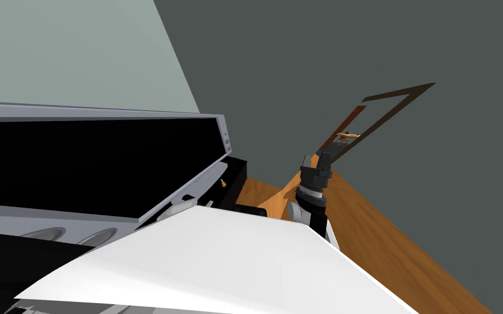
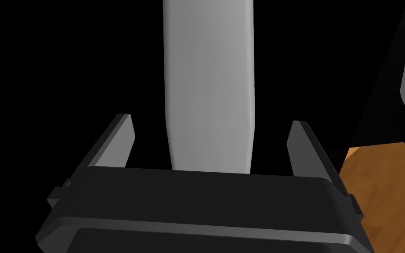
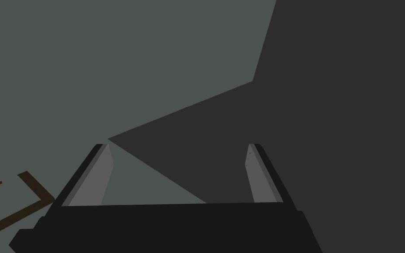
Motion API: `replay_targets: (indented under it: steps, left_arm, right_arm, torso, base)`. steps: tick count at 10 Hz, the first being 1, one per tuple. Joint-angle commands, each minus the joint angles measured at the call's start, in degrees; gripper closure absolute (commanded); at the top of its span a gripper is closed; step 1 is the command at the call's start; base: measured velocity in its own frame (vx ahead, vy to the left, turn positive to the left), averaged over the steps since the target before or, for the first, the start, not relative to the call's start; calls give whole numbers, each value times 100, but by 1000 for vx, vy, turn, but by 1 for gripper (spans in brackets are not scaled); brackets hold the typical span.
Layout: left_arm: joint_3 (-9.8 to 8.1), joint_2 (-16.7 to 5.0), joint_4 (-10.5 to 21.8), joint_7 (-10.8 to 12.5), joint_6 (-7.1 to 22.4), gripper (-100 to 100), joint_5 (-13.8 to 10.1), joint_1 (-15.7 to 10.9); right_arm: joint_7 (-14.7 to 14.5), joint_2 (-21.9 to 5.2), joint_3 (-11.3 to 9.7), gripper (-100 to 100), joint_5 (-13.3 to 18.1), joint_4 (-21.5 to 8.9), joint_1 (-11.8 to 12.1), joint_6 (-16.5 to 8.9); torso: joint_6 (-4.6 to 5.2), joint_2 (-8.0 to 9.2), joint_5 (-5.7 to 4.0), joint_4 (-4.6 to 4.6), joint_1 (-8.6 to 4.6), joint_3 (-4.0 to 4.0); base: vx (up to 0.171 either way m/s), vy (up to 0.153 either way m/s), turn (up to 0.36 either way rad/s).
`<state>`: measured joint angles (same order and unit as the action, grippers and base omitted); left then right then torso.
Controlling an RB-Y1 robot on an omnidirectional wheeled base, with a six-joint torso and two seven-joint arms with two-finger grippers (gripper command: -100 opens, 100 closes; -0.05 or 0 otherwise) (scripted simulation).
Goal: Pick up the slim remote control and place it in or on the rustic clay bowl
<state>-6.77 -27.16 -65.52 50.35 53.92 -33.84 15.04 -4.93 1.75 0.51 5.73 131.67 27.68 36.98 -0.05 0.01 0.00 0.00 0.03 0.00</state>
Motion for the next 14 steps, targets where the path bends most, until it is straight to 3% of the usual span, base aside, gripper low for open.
replay_targets:
  steps: [1,2,3,4,12,14]
  left_arm:
    - [9,-6,154,143,203,-100,-45,-2]
    - [7,3,54,91,118,-100,-13,17]
    - [8,3,58,116,149,0,-14,21]
    - [-64,90,331,237,70,-100,88,-168]
    - [-350,438,1423,728,-231,-100,496,-922]
    - [-345,428,1372,728,-204,-100,487,-895]
  right_arm:
    - [0,0,0,0,0,0,0,0]
    - [0,0,0,0,0,0,0,0]
    - [0,0,0,0,0,0,0,0]
    - [0,0,0,0,0,0,0,0]
    - [0,0,0,0,0,0,-1,0]
    - [0,0,0,0,0,0,0,0]
  torso:
    - [0,0,0,0,0,0]
    - [-1,-1,1,-1,5,-1]
    - [-1,-2,0,0,-3,-1]
    - [-1,-1,-2,0,-10,-1]
    - [0,32,0,7,0,18]
    - [-3,24,-1,6,-3,15]
  base:
    - [6,51,-49]
    - [2,27,-11]
    - [0,0,0]
    - [-74,27,-236]
    - [-112,42,-182]
    - [-44,11,-37]
